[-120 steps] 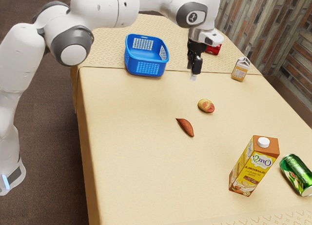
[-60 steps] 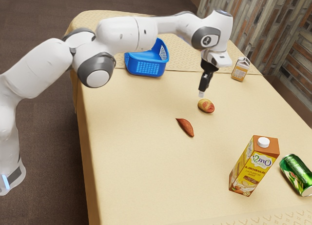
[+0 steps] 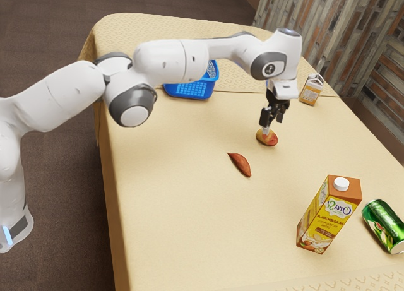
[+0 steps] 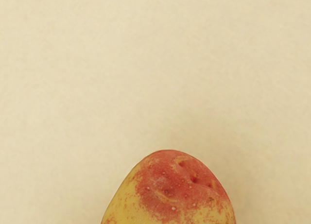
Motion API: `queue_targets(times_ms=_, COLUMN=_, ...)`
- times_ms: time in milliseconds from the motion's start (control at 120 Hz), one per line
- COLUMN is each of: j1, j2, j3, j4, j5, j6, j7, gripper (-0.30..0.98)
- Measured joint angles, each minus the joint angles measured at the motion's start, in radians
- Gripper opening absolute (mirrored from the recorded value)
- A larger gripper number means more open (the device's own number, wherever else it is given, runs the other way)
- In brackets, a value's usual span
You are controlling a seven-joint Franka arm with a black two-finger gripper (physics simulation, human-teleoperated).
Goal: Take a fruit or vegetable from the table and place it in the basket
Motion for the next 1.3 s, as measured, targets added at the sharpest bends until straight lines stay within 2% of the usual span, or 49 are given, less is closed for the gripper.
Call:
queue_targets(times_ms=300, j1=0.019, j2=0.025, j3=-0.023, j4=-0.011, j5=-0.018, j6=0.041, j7=0.079, gripper=0.68)
queue_targets(times_ms=683, j1=0.043, j2=0.093, j3=-0.031, j4=0.048, j5=-0.021, j6=0.036, j7=0.131, gripper=0.69)
queue_targets(times_ms=800, j1=0.049, j2=0.105, j3=-0.039, j4=0.050, j5=-0.021, j6=0.042, j7=0.135, gripper=0.56)
queue_targets(times_ms=958, j1=0.045, j2=0.105, j3=-0.046, j4=0.051, j5=-0.017, j6=0.059, j7=0.140, gripper=0.47)
queue_targets(times_ms=1142, j1=0.042, j2=0.104, j3=-0.044, j4=0.051, j5=-0.007, j6=0.073, j7=0.142, gripper=0.22)
queue_targets(times_ms=1217, j1=0.037, j2=0.099, j3=-0.038, j4=0.051, j5=0.010, j6=0.074, j7=0.138, gripper=0.18)
queue_targets(times_ms=1300, j1=0.015, j2=0.078, j3=-0.036, j4=0.052, j5=0.060, j6=0.066, j7=0.130, gripper=0.19)
